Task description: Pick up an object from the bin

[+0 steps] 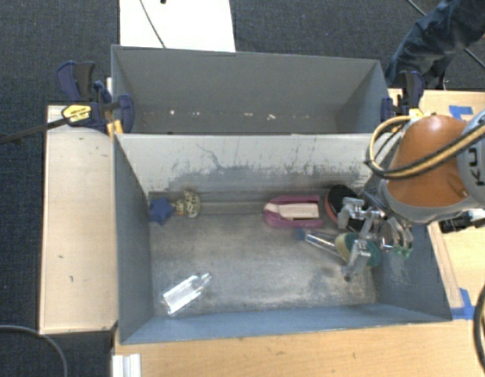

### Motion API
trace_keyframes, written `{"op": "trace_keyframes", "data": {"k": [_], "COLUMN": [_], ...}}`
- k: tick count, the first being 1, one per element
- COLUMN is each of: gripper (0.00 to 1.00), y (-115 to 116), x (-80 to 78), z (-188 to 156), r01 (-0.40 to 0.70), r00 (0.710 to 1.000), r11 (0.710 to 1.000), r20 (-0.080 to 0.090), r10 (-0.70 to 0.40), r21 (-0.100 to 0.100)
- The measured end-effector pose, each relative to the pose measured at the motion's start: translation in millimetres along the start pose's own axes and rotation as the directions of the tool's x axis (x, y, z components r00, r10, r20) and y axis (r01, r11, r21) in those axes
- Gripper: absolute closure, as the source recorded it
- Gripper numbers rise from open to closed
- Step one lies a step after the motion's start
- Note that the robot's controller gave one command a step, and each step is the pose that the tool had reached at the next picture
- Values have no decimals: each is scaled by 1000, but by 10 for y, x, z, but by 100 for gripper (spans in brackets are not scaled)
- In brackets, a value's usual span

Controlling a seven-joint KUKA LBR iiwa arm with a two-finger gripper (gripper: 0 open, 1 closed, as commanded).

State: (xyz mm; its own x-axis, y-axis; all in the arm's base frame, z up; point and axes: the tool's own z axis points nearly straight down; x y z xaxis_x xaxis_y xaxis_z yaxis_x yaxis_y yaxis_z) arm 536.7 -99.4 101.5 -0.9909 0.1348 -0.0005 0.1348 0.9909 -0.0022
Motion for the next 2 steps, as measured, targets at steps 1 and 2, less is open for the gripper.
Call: {"op": "trace_keyframes", "data": {"k": [1, 2], "gripper": [0, 0], "y": [-362, -515], "x": [16, 34], "z": [9, 295], "r01": [-152, -262], "r00": [988, 965], "r11": [988, 965], "r20": [2, 1], "r10": [152, 262], "r21": [-2, -7]}}
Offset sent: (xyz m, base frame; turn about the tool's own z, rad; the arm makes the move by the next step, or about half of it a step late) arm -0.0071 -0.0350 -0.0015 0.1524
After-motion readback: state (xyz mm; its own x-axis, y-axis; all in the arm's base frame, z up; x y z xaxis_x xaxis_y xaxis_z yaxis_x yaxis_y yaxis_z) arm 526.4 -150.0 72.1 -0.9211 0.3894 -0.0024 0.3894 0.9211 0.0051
